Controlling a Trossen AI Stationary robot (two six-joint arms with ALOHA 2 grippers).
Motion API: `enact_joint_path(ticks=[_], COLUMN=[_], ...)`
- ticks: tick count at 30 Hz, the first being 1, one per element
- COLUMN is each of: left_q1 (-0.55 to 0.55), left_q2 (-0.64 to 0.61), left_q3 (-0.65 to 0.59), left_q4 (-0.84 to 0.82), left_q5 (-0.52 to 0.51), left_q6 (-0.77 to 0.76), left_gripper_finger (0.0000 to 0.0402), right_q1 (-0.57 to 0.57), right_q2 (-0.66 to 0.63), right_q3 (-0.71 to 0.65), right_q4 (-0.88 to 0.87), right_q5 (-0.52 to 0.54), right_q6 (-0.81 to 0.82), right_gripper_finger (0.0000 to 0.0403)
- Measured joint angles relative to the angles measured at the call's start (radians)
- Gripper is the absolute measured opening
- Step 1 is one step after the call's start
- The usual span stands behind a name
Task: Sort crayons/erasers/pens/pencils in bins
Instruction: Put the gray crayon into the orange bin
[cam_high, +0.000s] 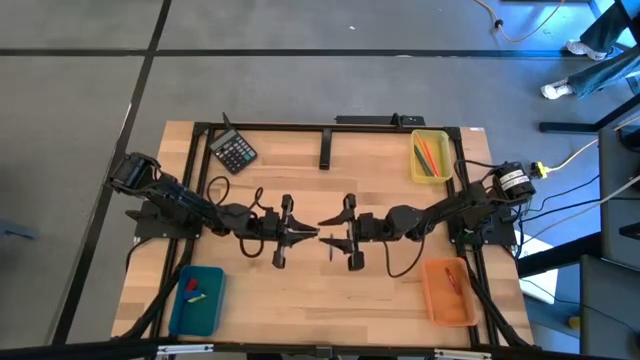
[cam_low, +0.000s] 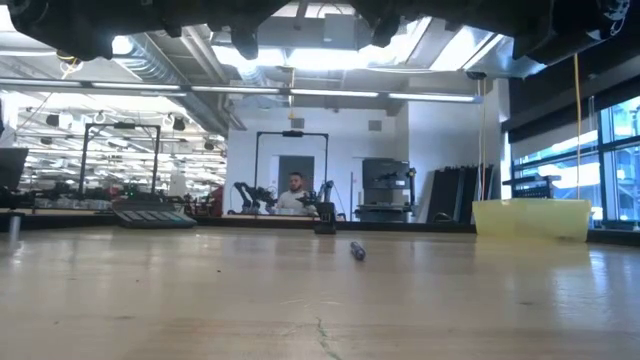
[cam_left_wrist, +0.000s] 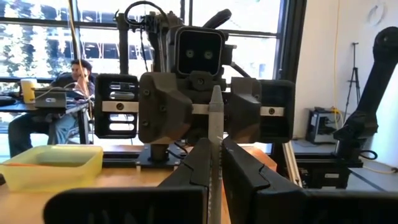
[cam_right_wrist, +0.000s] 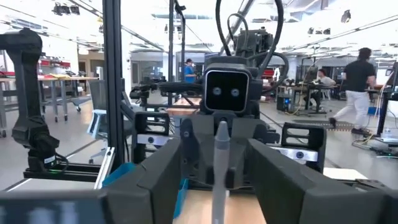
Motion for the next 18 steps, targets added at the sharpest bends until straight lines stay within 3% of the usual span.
enact_joint_path(ticks=[8, 18], left_q1=[0.0, 0.002], left_q2=[0.0, -0.002], left_q3=[0.0, 0.0], left_q4=[-0.002, -0.023], left_q5=[0.0, -0.002], left_q6=[0.0, 0.0], left_gripper_finger=[0.0016, 0.0016], right_q1=[-0.043, -0.069], right_q2=[0.0, 0.0], right_q3=[-0.001, 0.022], right_q4=[-0.02, -0.066], right_q5=[-0.077, -0.13], right_q6=[0.015, 0.046], right_gripper_finger=[0.0124, 0.0119])
